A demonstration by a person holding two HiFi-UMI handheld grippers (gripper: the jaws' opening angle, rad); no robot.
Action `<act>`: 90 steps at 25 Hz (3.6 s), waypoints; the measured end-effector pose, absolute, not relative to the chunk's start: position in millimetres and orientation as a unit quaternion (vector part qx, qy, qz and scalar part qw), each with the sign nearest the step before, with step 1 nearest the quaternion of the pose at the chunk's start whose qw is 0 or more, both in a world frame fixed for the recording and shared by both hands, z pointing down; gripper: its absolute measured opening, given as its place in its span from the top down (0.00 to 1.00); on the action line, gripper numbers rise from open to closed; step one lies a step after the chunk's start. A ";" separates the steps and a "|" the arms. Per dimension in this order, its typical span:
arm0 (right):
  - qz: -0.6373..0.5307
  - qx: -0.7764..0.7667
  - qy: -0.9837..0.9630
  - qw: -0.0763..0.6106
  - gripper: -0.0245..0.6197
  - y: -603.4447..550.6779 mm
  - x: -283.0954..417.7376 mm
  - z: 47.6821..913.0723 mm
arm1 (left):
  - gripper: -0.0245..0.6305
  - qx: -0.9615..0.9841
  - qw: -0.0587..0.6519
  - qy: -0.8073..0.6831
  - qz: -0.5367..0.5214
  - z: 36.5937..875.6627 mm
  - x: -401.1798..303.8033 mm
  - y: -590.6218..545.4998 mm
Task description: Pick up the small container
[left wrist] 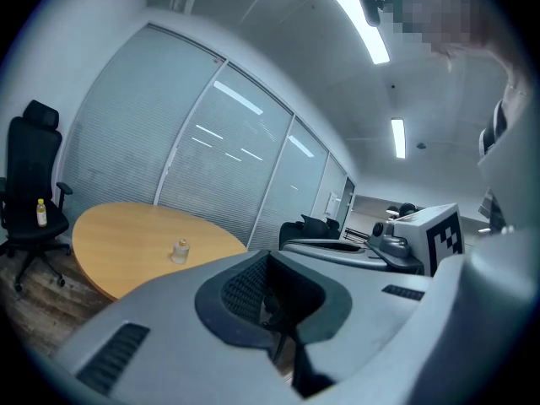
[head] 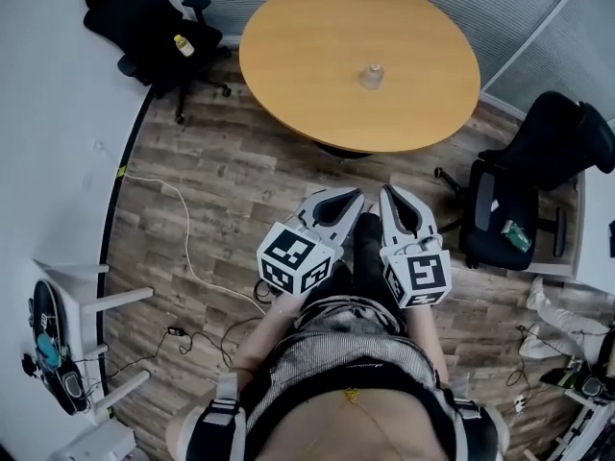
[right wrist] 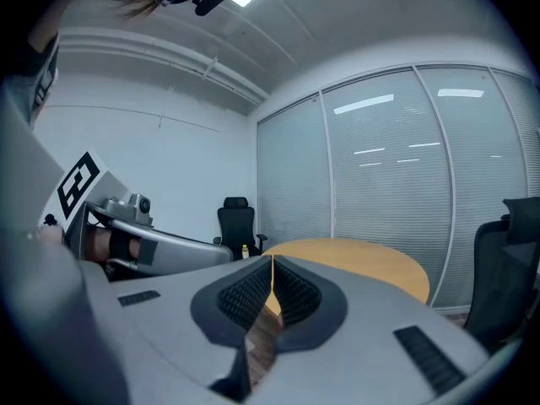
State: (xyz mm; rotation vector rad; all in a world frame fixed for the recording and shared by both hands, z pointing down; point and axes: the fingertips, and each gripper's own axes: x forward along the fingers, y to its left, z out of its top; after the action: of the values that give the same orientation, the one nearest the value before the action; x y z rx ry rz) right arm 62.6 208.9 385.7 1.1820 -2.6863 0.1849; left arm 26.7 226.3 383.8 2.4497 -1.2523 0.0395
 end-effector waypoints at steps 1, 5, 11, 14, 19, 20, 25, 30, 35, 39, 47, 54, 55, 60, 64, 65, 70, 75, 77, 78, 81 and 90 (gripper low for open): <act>0.064 0.398 -0.910 0.098 0.93 205.6 63.2 385.5 | 0.96 0.872 0.195 -0.449 0.012 384.4 25.4 223.8; 0.071 0.396 -0.911 0.095 0.93 189.9 64.8 387.9 | 0.96 0.864 0.205 -0.460 0.013 391.1 21.5 211.9; 0.071 0.373 -0.922 0.073 0.93 156.4 54.9 381.7 | 0.96 0.862 0.193 -0.469 0.023 382.8 22.5 181.6; 0.068 0.366 -0.926 0.065 0.93 138.7 50.1 376.6 | 0.96 0.860 0.187 -0.475 0.024 377.3 21.1 164.3; 0.069 0.358 -0.930 0.054 0.93 110.2 49.7 367.9 | 0.96 0.858 0.179 -0.481 0.025 366.7 23.9 135.9; 0.069 0.356 -0.931 0.052 0.93 104.5 50.8 366.9 | 0.96 0.858 0.177 -0.482 0.026 365.9 25.8 130.4; 0.068 0.345 -0.935 0.050 0.93 79.8 55.9 365.9 | 0.96 0.853 0.176 -0.490 0.033 367.1 32.9 108.9; 0.071 0.335 -0.938 0.057 0.93 61.3 59.6 369.9 | 0.96 0.847 0.182 -0.498 0.036 370.4 35.8 92.4; 0.072 0.324 -0.941 0.061 0.93 46.5 60.8 372.5 | 0.96 0.842 0.185 -0.506 0.037 372.8 37.7 77.7; 0.070 0.315 -0.944 0.065 0.93 35.2 62.7 374.0 | 0.96 0.838 0.187 -0.511 0.036 373.2 42.7 66.1; 0.069 0.302 -0.948 0.072 0.93 16.9 78.7 378.8 | 0.96 0.836 0.189 -0.514 0.033 377.0 63.2 44.6; 0.073 0.284 -0.953 0.075 0.93 8.8 84.0 384.7 | 0.96 0.824 0.192 -0.532 0.031 381.7 63.0 36.9; 0.074 0.281 -0.954 0.076 0.93 9.1 84.7 386.1 | 0.96 0.821 0.193 -0.536 0.031 382.3 61.7 36.9; 0.075 0.278 -0.954 0.083 0.93 11.4 85.3 389.9 | 0.96 0.821 0.201 -0.534 0.025 385.8 61.4 36.2; 0.077 0.293 -0.949 0.088 0.93 10.0 87.7 393.0 | 0.96 0.830 0.203 -0.519 0.031 387.5 64.8 31.2; 0.078 0.298 -0.947 0.089 0.93 8.6 88.7 394.0 | 0.96 0.833 0.202 -0.514 0.032 387.0 65.3 28.7; 0.082 0.327 -0.938 0.084 0.93 -0.8 88.4 393.0 | 0.96 0.849 0.202 -0.488 0.024 384.1 61.7 17.7; 0.081 0.343 -0.932 0.081 0.93 -9.6 81.4 388.9 | 0.96 0.859 0.185 -0.475 0.042 381.3 56.0 5.7; 0.079 0.348 -0.931 0.083 0.93 -12.6 73.9 387.8 | 0.96 0.863 0.188 -0.468 0.034 378.3 49.0 2.6; 0.078 0.351 -0.930 0.083 0.93 -13.8 69.7 387.0 | 0.96 0.864 0.191 -0.465 0.031 377.6 44.7 1.9; 0.078 0.358 -0.927 0.080 0.93 -18.3 58.7 384.8 | 0.96 0.867 0.195 -0.458 0.030 378.4 33.0 -1.8; 0.079 0.367 -0.923 0.088 0.93 -27.1 37.7 387.7 | 0.96 0.870 0.201 -0.449 0.024 380.3 11.4 -10.7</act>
State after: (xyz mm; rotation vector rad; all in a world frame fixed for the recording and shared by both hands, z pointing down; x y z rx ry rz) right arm 37.7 -27.1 387.7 1.0910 -2.7469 0.2363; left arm 11.4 -10.7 380.3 2.4312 -1.2539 0.0680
